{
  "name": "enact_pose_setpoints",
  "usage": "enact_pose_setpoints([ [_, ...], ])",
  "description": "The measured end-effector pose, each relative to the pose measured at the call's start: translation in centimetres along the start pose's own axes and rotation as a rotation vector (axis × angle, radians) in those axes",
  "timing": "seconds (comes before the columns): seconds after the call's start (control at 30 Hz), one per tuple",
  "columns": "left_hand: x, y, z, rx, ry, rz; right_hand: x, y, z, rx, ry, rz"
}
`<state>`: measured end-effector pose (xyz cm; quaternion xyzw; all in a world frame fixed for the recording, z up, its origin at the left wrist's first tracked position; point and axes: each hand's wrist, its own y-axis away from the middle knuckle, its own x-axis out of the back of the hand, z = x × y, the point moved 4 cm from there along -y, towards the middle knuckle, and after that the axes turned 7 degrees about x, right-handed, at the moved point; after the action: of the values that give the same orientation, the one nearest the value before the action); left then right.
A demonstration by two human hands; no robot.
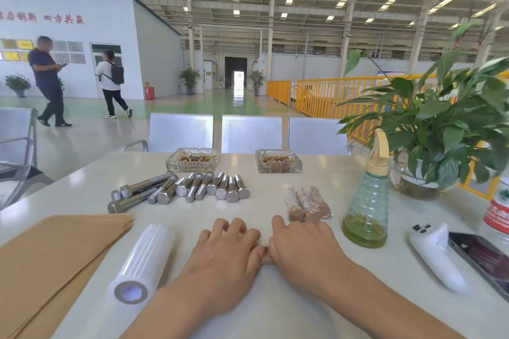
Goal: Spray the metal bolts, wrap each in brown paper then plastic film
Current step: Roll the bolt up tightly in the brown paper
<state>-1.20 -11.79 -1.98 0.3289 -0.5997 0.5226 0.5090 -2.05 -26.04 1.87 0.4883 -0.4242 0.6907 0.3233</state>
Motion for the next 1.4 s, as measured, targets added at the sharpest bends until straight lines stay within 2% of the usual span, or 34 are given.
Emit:
enact_pose_setpoints([
  [0.1,0.1,0.0,0.0,-0.056,0.165,0.000,-0.2,-0.1,0.5,-0.042,-0.124,0.020],
  [0.23,0.8,-0.5,0.5,-0.041,0.428,0.005,-0.7,0.1,1.2,-0.076,-0.330,0.066],
  [0.37,0.8,-0.5,0.7,-0.036,0.472,0.005,-1.3,0.3,1.8,-0.062,-0.554,0.024],
  [0.53,0.5,-0.6,0.8,0.054,0.552,0.039,-1.4,0.4,3.1,-0.038,-0.734,-0.074],
  [0.67,0.5,-0.7,0.9,0.088,0.577,0.005,-0.4,0.9,4.4,-0.073,-0.890,-0.128],
  [0.73,0.6,-0.8,0.8,0.110,0.608,-0.004,0.7,1.1,6.7,-0.162,-0.853,0.013],
  [0.8,0.6,-0.7,0.9,0.119,0.609,-0.002,1.5,1.5,9.3,-0.262,-0.674,0.099],
  [0.9,0.7,-0.6,0.9,0.117,0.602,-0.005,0.8,1.9,10.6,-0.320,-0.311,-0.136],
  [1.0,0.7,-0.5,1.0,0.105,0.593,-0.014,-0.5,2.0,9.7,-0.307,-0.133,-0.307],
  [1.13,0.8,-0.4,1.2,0.090,0.568,-0.006,-0.2,1.7,9.7,-0.312,-0.063,-0.366],
  [1.4,0.6,-0.4,1.0,0.079,0.562,-0.002,0.6,1.4,9.7,-0.381,-0.134,-0.368],
])
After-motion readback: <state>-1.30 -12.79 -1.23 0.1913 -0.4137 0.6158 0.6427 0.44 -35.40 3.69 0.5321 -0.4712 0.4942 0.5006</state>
